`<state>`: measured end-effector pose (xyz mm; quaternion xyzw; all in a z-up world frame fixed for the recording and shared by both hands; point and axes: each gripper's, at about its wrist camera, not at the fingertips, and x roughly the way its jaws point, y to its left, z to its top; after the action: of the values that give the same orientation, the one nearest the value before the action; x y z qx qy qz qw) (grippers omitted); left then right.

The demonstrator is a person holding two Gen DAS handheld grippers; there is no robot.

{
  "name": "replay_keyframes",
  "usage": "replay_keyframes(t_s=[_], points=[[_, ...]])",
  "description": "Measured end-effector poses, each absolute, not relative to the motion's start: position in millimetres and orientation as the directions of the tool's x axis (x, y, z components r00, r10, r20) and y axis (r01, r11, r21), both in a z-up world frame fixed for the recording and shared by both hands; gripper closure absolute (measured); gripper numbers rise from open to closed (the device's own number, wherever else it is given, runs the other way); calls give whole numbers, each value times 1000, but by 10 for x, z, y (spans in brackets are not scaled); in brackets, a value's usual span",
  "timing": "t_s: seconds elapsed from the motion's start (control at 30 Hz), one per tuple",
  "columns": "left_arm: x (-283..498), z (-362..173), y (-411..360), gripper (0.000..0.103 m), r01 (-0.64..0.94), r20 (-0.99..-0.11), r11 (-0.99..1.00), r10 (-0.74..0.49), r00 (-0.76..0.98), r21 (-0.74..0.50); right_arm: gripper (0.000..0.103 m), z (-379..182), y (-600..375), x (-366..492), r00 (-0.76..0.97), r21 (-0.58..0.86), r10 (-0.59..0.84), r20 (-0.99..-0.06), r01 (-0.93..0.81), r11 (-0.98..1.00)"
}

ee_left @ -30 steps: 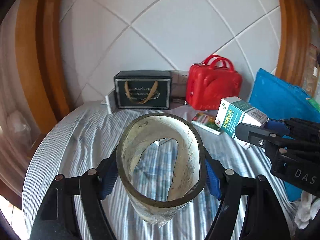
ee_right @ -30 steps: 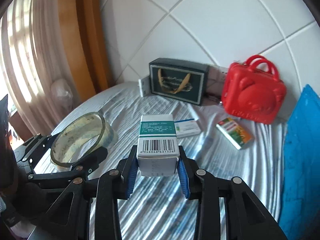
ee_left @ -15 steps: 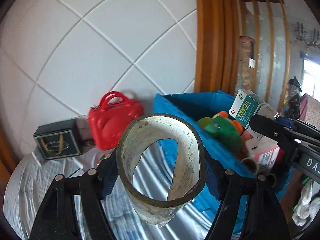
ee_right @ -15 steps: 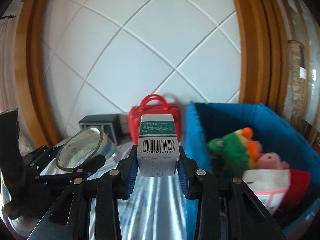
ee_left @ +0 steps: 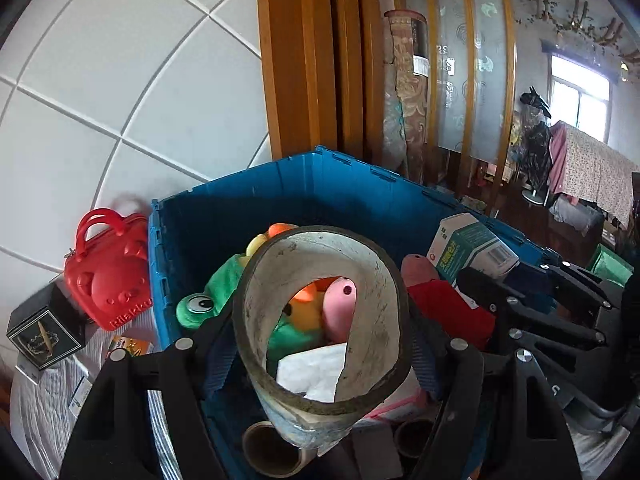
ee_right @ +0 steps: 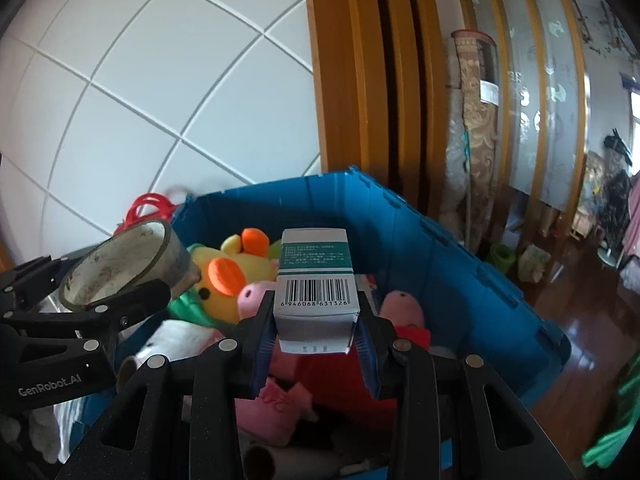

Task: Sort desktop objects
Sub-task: 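Carry the jar and medicine box with both tools over the blue bin, then open both tools to drop the jar and medicine box into the bin, then move both tools back over the bed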

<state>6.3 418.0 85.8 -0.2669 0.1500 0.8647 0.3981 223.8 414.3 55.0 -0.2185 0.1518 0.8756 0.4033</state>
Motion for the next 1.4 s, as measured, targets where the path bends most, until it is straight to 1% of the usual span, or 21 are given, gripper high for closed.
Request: replay_keyframes(t_s=[0.23,0.3,0.33,0.37,0.4,0.43,0.47,0.53,0.57,0.63,0.87,1.1,1.23,1.4], points=[[-28,796,4367,29,-768,-601,-636,588,-541,70,67,447,4407,2309,-544,63,653,-527,-791,-608],[-36,799,4329,25,-762,-591,-643,585,-555,79,66,434,4438,2312,-534,56,663,-524,-799,-599],[-39,810,4301,24,-758,-582,-647,586,-564,82,63,432,4448,2308,-525,48,670,-525,-804,-593],[-40,813,4240,23,-758,-574,-648,591,-566,80,53,425,4460,2314,-519,47,673,-527,-808,-587],[-39,829,4219,23,-759,-571,-647,595,-565,77,46,422,4484,2321,-518,52,673,-528,-811,-583],[-56,834,4202,22,-757,-568,-648,595,-569,78,32,419,4488,2326,-516,53,674,-529,-813,-580],[-59,836,4169,22,-756,-564,-649,596,-571,80,26,416,4478,2328,-507,47,680,-530,-818,-574],[-55,844,4098,22,-754,-558,-652,599,-574,76,23,416,4480,2341,-504,47,684,-527,-821,-569],[-50,853,4060,21,-754,-553,-653,603,-575,71,14,420,4465,2353,-508,53,683,-525,-821,-569],[-36,875,3958,21,-753,-536,-655,615,-578,61,0,433,4449,2383,-508,58,690,-516,-824,-563],[-48,950,3526,21,-733,-490,-679,628,-605,36,0,573,4188,2376,-489,35,717,-496,-837,-547],[-178,928,2757,21,-691,-455,-723,617,-642,-6,0,866,3585,2103,-544,12,727,-419,-804,-594],[-354,794,2188,21,-630,-463,-776,565,-684,-16,0,959,3168,1787,-607,17,695,-385,-758,-652],[-721,519,1429,21,-525,-503,-850,468,-726,-33,0,1003,2720,1207,-674,23,635,-378,-692,-721]])
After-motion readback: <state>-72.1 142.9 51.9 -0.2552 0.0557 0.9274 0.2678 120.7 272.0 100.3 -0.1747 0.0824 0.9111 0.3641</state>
